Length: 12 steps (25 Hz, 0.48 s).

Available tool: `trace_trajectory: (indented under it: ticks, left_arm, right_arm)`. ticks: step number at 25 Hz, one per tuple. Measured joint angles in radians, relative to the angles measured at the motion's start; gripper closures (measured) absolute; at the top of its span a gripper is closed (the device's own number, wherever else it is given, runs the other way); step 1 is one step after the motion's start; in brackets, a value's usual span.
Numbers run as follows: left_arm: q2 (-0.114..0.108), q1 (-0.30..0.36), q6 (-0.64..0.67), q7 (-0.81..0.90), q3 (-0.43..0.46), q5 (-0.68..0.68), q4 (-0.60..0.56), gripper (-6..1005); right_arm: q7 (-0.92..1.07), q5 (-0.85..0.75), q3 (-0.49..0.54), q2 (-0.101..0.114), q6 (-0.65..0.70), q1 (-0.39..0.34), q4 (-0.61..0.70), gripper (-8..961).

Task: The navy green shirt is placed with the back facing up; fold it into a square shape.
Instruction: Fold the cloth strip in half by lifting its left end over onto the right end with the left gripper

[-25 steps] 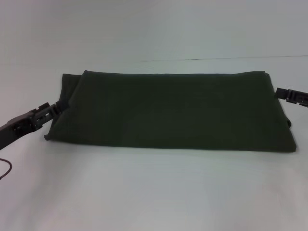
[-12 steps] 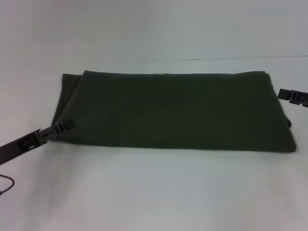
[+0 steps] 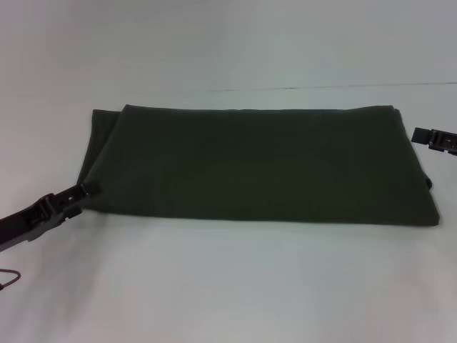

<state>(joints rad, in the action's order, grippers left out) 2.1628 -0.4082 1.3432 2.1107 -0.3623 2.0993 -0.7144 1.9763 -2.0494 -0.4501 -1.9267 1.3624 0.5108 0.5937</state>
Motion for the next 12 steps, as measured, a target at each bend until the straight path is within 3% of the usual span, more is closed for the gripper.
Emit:
trace_trajectory:
  ticks: [12]
  left_arm:
    - [-0.005, -0.022, -0.078, 0.051, -0.008, 0.013, 0.044, 124]
  right_arm:
    - [0.001, 0.000, 0.004, 0.000, -0.009, 0.003, 0.000, 225]
